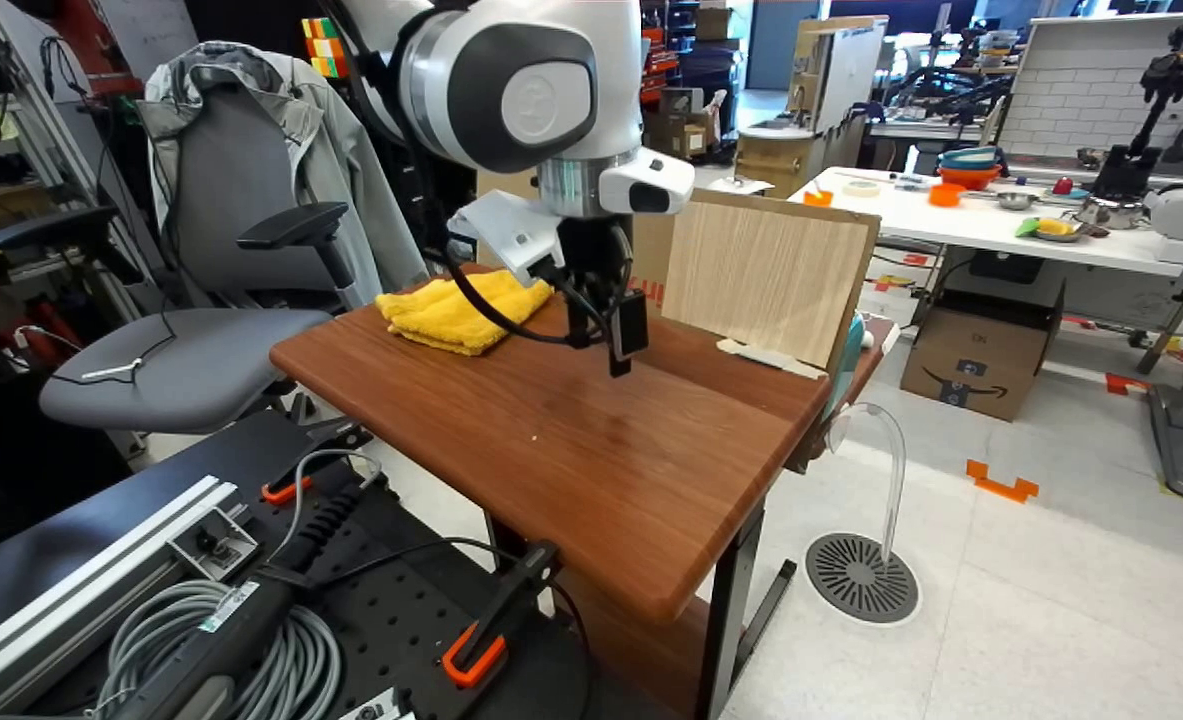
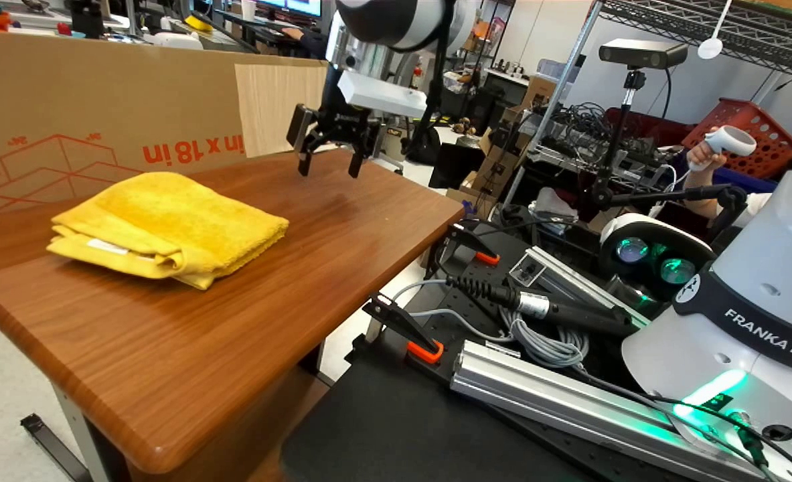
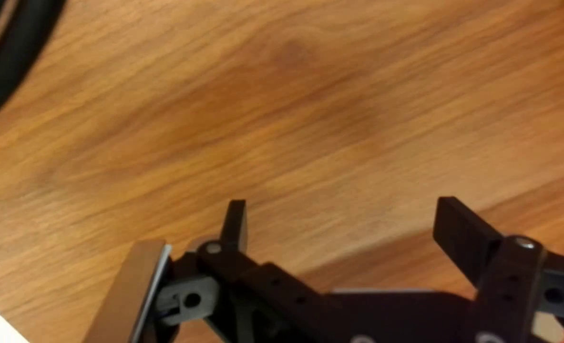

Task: Slide the towel to the left

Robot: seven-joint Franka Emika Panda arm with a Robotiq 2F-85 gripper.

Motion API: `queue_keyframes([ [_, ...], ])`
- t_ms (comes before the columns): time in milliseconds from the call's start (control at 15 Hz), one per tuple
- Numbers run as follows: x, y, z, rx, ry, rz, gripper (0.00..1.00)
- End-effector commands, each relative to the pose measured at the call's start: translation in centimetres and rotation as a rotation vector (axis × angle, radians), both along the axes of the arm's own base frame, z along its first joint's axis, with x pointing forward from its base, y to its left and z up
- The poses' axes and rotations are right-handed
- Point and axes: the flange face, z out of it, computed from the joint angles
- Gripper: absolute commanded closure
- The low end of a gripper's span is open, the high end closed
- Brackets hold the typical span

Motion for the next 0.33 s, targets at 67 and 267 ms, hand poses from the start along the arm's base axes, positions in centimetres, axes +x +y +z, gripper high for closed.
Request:
queue_keyframes([
  [67, -2.6, 0.1, 8.0, 0.07, -0.125, -0.032, 0.0],
  [267, -1.3, 0.4, 7.4, 0.055, -0.115, -0.036, 0.0],
])
